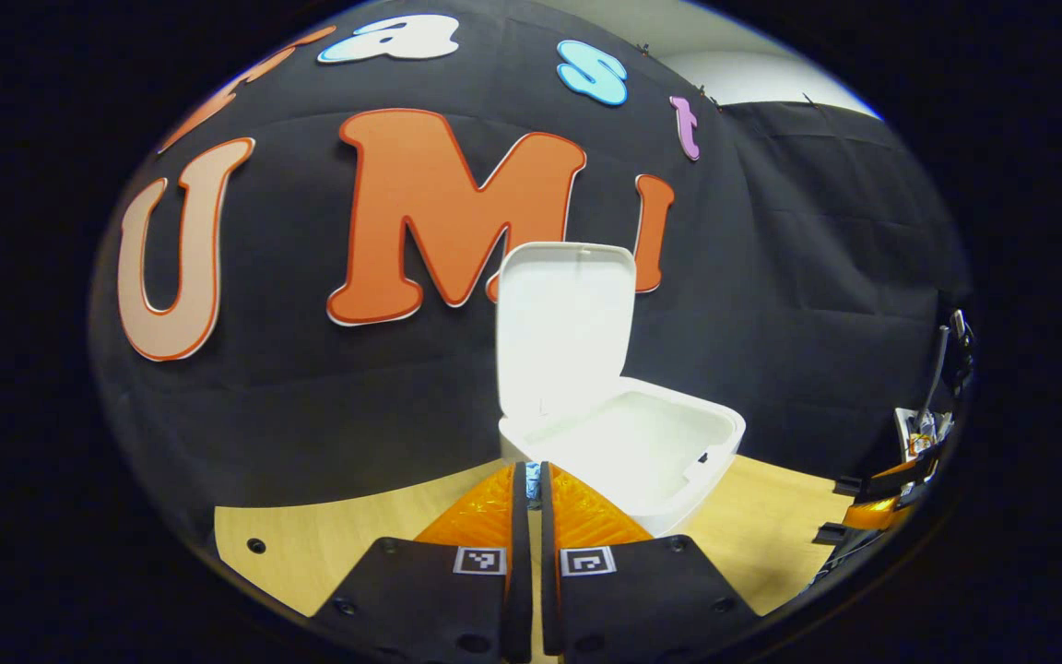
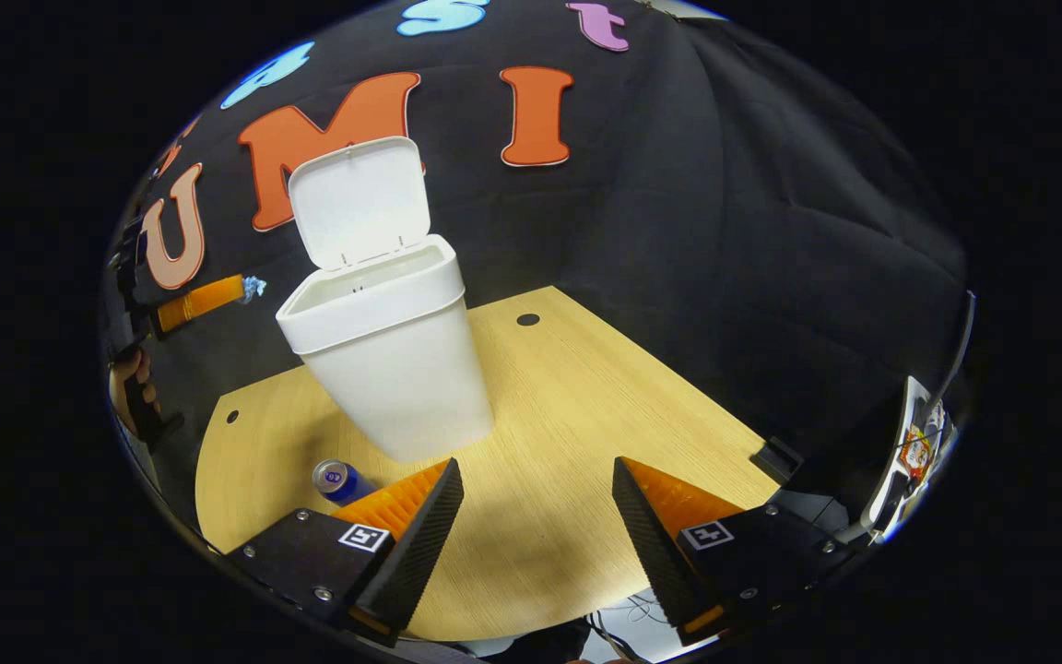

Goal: Press the lid of the desktop garbage bin to open it, pick up the crumpled paper on the desktop and throw it into the bin, then pick up the pop can on the desktop and drop it into the bin, and finally close the garbage bin lid.

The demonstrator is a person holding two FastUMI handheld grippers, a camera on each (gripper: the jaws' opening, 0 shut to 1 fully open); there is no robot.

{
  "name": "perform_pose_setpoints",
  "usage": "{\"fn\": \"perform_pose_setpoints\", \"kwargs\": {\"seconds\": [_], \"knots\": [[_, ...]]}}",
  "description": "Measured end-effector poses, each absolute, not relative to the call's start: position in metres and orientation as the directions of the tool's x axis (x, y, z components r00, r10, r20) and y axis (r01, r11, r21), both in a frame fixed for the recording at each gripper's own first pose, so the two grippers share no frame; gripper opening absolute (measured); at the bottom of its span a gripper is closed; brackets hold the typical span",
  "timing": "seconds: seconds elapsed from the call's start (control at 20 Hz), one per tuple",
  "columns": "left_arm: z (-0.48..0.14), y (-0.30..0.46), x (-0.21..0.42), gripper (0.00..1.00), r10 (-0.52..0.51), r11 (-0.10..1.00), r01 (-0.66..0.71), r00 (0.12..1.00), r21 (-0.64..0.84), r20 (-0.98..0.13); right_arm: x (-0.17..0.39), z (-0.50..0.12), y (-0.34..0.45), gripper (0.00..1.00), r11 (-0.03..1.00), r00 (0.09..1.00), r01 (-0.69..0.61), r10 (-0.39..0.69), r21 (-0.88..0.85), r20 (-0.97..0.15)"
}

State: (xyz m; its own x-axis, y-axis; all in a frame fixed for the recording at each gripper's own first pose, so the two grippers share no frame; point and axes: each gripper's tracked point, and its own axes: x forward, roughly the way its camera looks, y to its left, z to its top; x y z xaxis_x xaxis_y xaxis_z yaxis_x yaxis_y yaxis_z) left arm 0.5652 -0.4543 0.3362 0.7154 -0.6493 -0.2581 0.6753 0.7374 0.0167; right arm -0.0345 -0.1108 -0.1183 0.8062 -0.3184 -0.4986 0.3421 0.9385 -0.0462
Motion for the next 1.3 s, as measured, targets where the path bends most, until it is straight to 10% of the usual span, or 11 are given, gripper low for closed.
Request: {"fn": "perform_pose_setpoints", "kwargs": {"seconds": [0.6,0.8,1.15,1.3], "knots": [[0.334,-0.528,0.55,0.08,-0.743,0.642,0.767,0.615,-0.022,-0.265,-0.062,-0.12,-0.138,0.98,0.894,0.774,0.448,-0.391,-0.007,-0.499],[0.335,-0.534,0.553,0.24,-0.745,0.641,0.768,0.616,-0.015,-0.257,-0.06,-0.119,-0.14,0.98,0.891,0.771,0.453,-0.391,0.001,-0.503],[0.342,-0.514,0.559,1.0,-0.715,0.679,0.734,0.659,-0.007,-0.235,-0.052,-0.117,-0.132,0.98,0.906,0.781,0.424,-0.373,-0.014,-0.501],[0.346,-0.495,0.561,0.99,-0.685,0.71,0.704,0.692,0.005,-0.228,-0.047,-0.118,-0.125,0.98,0.916,0.789,0.402,-0.355,-0.017,-0.501]]}}
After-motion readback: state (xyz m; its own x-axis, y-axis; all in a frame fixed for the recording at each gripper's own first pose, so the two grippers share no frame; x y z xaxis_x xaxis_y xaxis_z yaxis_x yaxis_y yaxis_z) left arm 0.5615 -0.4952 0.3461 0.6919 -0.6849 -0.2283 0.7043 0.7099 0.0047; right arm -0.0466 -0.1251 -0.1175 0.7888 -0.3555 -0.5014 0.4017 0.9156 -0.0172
